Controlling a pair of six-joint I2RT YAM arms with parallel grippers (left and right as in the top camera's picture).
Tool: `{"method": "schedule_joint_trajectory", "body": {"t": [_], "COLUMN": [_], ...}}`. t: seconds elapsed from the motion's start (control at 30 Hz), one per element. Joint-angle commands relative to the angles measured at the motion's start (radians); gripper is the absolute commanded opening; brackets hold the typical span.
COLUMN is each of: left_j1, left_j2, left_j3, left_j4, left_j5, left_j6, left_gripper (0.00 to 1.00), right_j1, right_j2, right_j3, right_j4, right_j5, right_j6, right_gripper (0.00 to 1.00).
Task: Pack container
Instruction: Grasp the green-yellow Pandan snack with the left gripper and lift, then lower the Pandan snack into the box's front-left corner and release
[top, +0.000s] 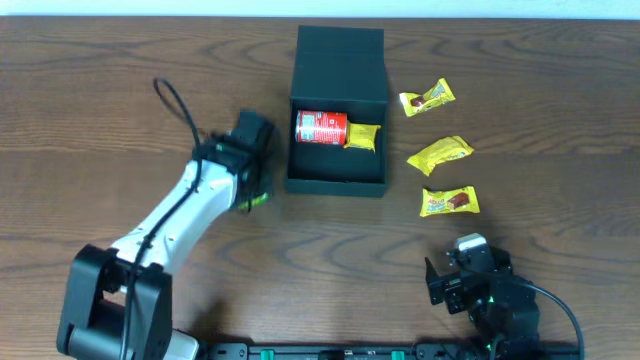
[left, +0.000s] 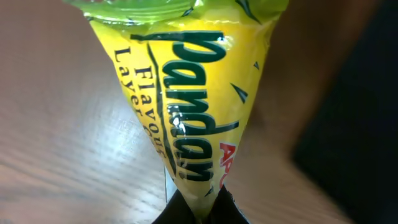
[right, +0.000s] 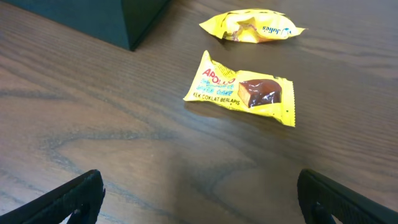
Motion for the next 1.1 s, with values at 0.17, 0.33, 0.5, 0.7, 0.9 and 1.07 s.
{"method": "schedule_joint_trajectory", "body": {"t": [0.17,0.33,0.5,0.7,0.9,1.07], "left_j1": [-0.095,-0.120,-0.140,-0.142,-0.142,-0.140], "left_j2": [-0.014,0.017,0.057,0.124,0.211,0.218], "left_j3": [0.221,0.230,0.264,0.300,0.301,0.315], "left_j4": [0.036,0.028,-0.027,-0.054,-0.071,-0.071], "left_j5": [0.174,0.267,0.167,0.175,0.190,0.190], "left_j6": [0.187,0.257,0.286,0.296,0.272,0.269], "left_gripper": [0.06,0.06,0.06,0.06,0.06,0.06], "right_j1": [-0.009,-0.009,-0.009,-0.009,-0.009,-0.009], "right_j2": [-0.005,-0.005,-0.005,-0.005,-0.005,-0.005], "right_j3": [-0.008,-0.008,-0.008,-0.008,-0.008,-0.008], "right_j4": [-0.002,-0.002,-0.002,-0.002,-0.002,-0.002], "right_j5": [0.003,0.003,0.003,0.003,0.003,0.003], "right_j6": [-0.008,-0.008,-0.008,-0.008,-0.008,-0.008], "right_gripper": [0.99,0.99,0.99,0.99,0.99,0.99]}}
